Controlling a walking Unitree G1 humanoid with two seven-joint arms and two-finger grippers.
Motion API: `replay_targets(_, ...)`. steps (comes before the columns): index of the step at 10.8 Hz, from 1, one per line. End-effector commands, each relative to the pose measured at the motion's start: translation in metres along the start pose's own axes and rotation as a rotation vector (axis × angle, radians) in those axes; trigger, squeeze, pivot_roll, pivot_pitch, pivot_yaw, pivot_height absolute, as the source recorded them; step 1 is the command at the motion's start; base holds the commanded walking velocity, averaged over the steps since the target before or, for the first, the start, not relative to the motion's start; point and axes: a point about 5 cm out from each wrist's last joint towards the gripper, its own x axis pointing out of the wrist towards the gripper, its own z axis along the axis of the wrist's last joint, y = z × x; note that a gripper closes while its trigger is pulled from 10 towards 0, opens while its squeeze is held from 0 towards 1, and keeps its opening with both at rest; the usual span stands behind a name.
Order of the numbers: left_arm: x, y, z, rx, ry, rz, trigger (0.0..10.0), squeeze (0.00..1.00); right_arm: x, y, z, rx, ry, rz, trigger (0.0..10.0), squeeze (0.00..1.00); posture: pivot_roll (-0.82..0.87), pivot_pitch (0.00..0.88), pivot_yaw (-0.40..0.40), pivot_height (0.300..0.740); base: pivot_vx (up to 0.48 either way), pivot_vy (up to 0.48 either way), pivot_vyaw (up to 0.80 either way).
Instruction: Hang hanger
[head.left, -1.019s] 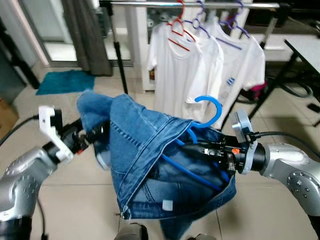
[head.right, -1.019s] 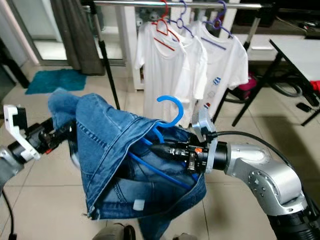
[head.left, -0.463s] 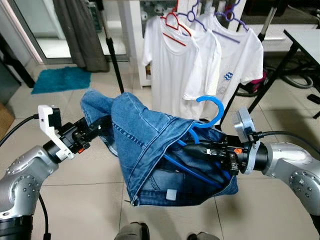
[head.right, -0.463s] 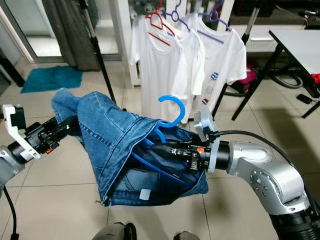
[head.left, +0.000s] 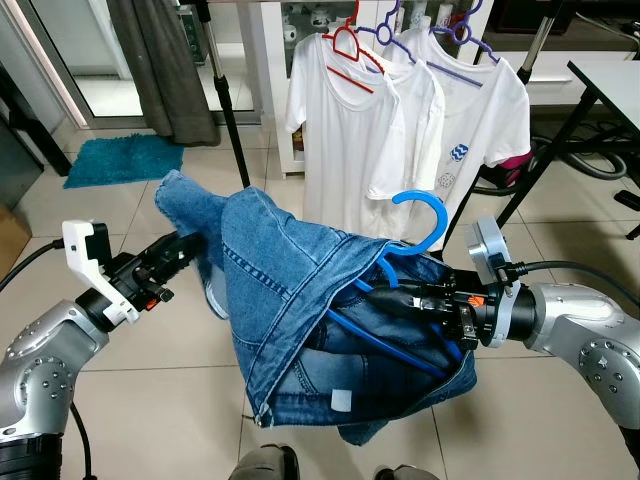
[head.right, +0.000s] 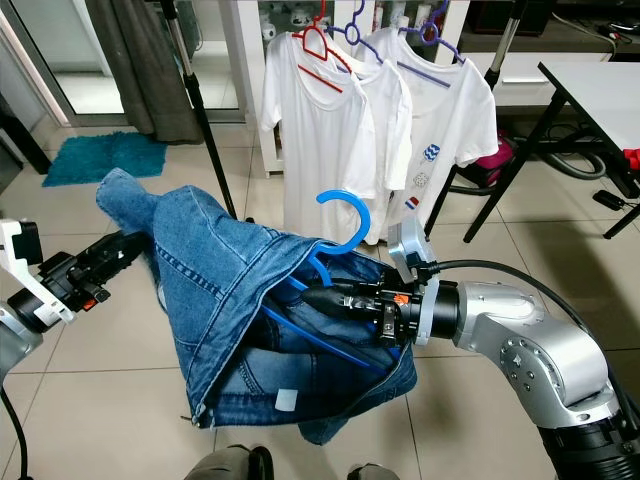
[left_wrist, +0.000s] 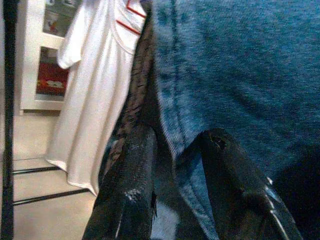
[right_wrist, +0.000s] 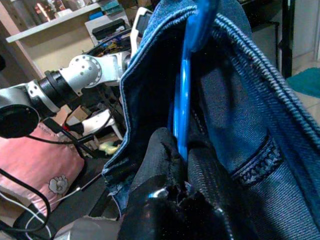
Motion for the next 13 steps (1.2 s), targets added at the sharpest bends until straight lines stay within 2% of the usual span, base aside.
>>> replay_targets(1, 0.000, 0.003, 0.003, 0.013, -0.014, 0.022, 0.0, 0.00, -0.003, 0.000, 0.006, -0.022, -0.013, 0.002, 10.0, 0.00, -0.05, 0.097, 0.072, 0.740, 0.000, 0.000, 0.00)
replay_targets(4, 0.000, 0.006, 0.002, -0.005, -0.010, 0.049, 0.0, 0.00, -0.005, -0.001, 0.005, -0.019, -0.014, -0.003, 10.0, 0.00, -0.05, 0.091, 0.076, 0.740, 0.000, 0.000, 0.00)
replay_targets(6, -0.001, 0.017, 0.001, 0.011, -0.041, 0.163, 0.0, 0.00, -0.006, 0.001, 0.003, -0.010, -0.019, -0.006, 10.0, 0.00, -0.05, 0.090, 0.082, 0.740, 0.000, 0.000, 0.00)
replay_targets(8, -0.001, 0.026, 0.006, 0.001, -0.120, 0.262, 0.0, 0.00, -0.007, 0.002, 0.001, -0.002, -0.019, -0.008, 10.0, 0.00, -0.05, 0.094, 0.082, 0.740, 0.000, 0.000, 0.00)
replay_targets(10, -0.001, 0.022, 0.004, -0.024, -0.133, 0.223, 0.0, 0.00, -0.008, 0.001, 0.003, -0.002, -0.019, -0.010, 10.0, 0.00, -0.05, 0.099, 0.082, 0.740, 0.000, 0.000, 0.00)
replay_targets(11, -0.002, 0.016, 0.003, -0.027, -0.154, 0.155, 0.0, 0.00, -0.008, 0.001, 0.003, -0.003, -0.020, -0.011, 10.0, 0.00, -0.05, 0.104, 0.081, 0.740, 0.000, 0.000, 0.00)
replay_targets(12, -0.007, 0.010, 0.005, -0.054, -0.198, 0.079, 9.9, 0.00, -0.008, 0.002, 0.003, -0.003, -0.018, -0.010, 10.0, 0.00, -0.05, 0.105, 0.082, 0.740, 0.000, 0.000, 0.00)
replay_targets(13, -0.010, 0.006, 0.007, -0.100, -0.227, 0.015, 10.0, 0.03, -0.008, 0.002, 0.003, -0.003, -0.018, -0.010, 10.0, 0.00, -0.05, 0.106, 0.082, 0.740, 0.000, 0.000, 0.00)
